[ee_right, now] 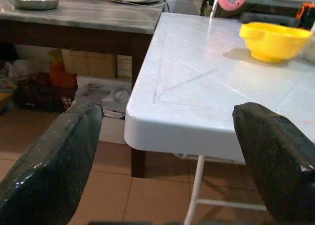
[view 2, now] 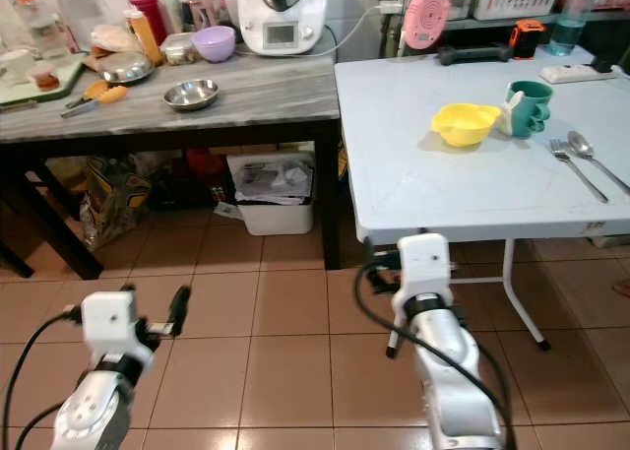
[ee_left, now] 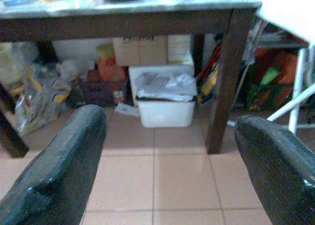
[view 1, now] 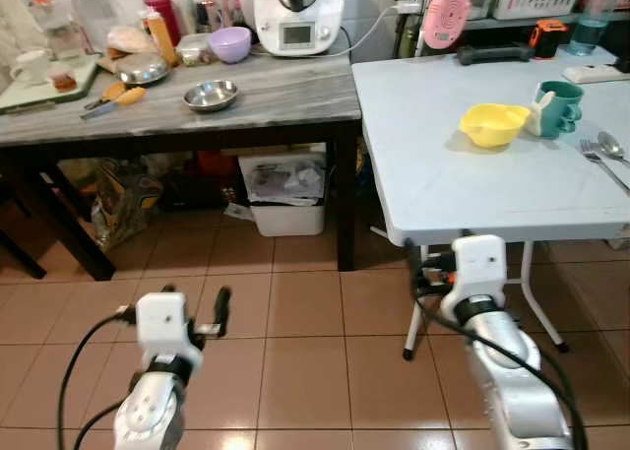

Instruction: Setting the table

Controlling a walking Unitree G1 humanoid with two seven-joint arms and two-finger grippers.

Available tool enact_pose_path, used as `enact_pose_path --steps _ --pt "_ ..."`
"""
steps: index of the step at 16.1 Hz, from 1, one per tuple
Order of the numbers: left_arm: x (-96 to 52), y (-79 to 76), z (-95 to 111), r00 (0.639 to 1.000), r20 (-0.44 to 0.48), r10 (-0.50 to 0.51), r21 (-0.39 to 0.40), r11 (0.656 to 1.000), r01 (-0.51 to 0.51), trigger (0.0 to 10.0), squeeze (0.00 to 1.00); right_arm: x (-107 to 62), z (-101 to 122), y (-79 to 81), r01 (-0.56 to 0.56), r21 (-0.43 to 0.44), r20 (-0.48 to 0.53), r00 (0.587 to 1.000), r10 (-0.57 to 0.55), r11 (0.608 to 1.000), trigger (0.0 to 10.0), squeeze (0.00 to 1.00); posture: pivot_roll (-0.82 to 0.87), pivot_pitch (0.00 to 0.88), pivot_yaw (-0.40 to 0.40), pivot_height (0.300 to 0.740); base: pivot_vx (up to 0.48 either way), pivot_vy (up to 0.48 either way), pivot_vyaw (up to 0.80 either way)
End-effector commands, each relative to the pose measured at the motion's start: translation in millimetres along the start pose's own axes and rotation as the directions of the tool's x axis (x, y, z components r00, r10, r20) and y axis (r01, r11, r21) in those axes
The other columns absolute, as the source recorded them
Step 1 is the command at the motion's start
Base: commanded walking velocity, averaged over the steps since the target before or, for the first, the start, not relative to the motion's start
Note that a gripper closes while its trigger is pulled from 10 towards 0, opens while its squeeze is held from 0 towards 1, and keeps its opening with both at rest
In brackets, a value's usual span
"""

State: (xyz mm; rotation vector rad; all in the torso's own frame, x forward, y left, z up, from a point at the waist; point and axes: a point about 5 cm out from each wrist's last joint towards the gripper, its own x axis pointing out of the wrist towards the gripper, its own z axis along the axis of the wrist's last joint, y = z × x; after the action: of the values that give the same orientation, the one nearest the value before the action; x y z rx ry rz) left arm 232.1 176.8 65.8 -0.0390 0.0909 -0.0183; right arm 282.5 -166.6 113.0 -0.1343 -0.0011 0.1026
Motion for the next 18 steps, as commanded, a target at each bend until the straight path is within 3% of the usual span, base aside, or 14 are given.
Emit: enact_pose_path --steps 1,7,18 --pt "-1.3 4.7 1.5 1.000 -0.003 0.011 0.016 1.000 -0.011 10.0 0.00 4.2 4.4 5.5 -0.020 0.011 0.014 1.000 0.020 1.000 10.0 0.00 -0.12 0.000 0.075 0.740 0.000 0.000 0.00" --pt "-2.2 2.3 0.3 1.000 -0.009 -0.006 0.019 1.000 0.007 10.0 0.00 3.5 4.7 6.8 -0.027 0.001 0.016 0.999 0.027 1.000 10.0 0.00 -0.12 0.000 0.076 0.740 0.000 0.000 0.00" --pt "0.1 -1.6 -1.3 1.000 -0.012 -0.028 0.011 1.000 0.028 10.0 0.00 5.9 9.4 6.0 -0.023 -0.015 0.035 0.999 0.023 1.000 10.0 0.00 -0.13 0.002 0.078 0.740 0.000 -0.314 0.00"
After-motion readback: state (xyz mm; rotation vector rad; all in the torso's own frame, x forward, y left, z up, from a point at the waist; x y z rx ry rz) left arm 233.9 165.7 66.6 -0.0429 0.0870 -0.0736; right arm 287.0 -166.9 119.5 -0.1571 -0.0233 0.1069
